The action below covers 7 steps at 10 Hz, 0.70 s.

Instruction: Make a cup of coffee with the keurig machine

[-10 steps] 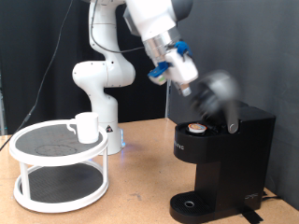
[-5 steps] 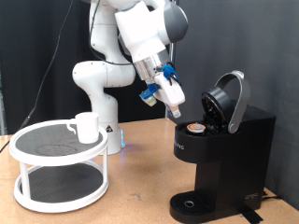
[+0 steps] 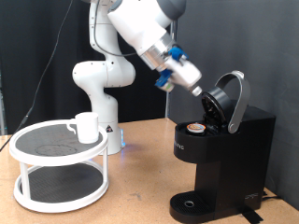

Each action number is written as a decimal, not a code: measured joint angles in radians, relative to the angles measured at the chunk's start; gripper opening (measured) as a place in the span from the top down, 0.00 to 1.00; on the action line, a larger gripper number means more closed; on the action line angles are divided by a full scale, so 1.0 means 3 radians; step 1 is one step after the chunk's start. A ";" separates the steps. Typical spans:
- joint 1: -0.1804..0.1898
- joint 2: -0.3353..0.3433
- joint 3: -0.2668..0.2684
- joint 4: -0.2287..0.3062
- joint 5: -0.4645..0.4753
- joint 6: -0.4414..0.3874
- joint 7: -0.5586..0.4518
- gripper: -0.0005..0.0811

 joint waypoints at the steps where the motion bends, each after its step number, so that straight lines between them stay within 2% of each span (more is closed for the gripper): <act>1: 0.0036 -0.0004 0.0031 0.0051 0.0146 -0.0001 -0.0036 0.99; 7: 0.0238 -0.0011 0.0397 0.0284 0.0225 0.0233 0.0046 0.99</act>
